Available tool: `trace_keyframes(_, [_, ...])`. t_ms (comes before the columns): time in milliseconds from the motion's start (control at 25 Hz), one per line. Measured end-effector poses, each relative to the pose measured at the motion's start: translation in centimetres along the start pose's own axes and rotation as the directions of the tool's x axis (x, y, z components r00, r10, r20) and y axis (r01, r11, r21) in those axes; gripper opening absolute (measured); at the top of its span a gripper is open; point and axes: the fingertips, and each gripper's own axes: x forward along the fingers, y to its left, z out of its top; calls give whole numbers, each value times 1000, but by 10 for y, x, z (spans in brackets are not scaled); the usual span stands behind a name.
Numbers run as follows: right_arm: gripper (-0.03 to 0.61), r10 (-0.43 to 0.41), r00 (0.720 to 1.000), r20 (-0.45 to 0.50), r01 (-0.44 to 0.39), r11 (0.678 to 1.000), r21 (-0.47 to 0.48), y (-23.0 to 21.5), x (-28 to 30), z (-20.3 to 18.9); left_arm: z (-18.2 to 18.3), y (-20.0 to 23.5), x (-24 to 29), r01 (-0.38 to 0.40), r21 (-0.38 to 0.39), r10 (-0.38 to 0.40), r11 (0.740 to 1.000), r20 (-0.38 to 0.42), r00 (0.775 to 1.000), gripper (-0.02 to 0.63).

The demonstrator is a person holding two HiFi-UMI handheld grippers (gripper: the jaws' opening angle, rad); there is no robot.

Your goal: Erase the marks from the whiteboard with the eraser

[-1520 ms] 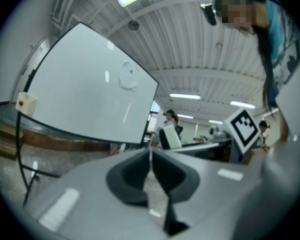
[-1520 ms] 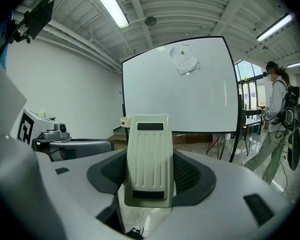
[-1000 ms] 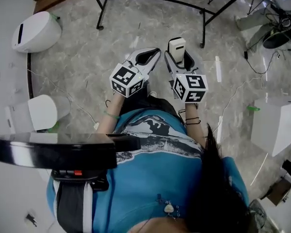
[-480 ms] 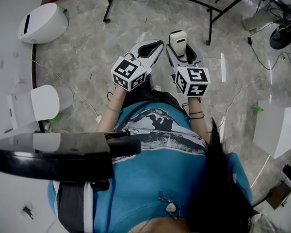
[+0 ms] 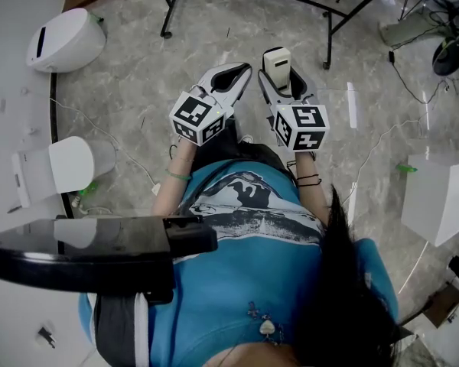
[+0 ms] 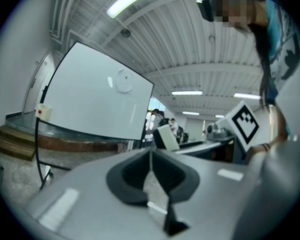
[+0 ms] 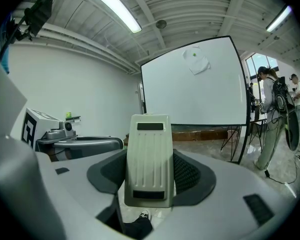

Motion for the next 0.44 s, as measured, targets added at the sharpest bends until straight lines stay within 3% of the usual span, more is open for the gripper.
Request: trace_keyframes(440, [262, -8, 1000, -3, 8, 1000, 8, 3, -15, -25, -20, -18, -10, 6, 10, -6, 1000, -3, 1000, 5])
